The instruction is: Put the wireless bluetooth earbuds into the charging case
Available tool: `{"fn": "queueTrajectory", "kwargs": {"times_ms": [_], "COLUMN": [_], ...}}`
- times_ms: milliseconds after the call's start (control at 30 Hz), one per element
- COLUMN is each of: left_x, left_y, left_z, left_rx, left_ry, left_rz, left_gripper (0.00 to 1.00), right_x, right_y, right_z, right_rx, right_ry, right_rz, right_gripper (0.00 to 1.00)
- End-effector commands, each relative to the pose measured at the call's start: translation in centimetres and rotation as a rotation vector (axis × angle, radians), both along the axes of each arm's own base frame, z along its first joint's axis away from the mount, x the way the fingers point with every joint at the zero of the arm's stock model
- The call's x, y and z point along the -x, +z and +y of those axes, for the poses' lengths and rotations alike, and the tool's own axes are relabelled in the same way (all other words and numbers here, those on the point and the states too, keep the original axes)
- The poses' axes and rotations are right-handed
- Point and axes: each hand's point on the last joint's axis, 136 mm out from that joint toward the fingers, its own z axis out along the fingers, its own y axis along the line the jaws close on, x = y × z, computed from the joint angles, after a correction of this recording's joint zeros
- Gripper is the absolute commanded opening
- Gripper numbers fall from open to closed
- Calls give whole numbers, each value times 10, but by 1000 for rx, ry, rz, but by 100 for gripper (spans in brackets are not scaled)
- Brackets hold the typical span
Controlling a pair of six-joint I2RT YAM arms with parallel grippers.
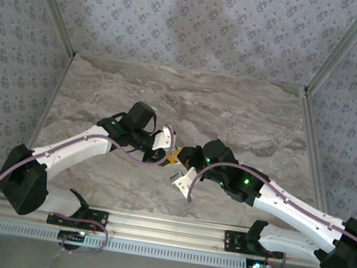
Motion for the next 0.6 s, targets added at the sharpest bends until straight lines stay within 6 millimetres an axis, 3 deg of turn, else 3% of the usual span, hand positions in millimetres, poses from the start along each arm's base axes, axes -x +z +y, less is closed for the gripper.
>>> {"fn": "queueTrajectory", "kwargs": {"times_ms": [0,333,567], "left_x": [-4,-4,-11], "left_y": [24,25,23], "left_z": [-8,-8,-4], "left_rx": [88,97,107], "left_ry": [-7,2,42], "left_rz": [-59,-52,-61], "left_gripper": [19,19,18], "right_x": [5,5,5], "right_y": [17,37,39], "right_z": [14,20,19], "right_rx": [-112,-225,-258], "right_ry": [30,8,-16], "right_rz": [10,14,49], "right_gripper": [14,13,13]}}
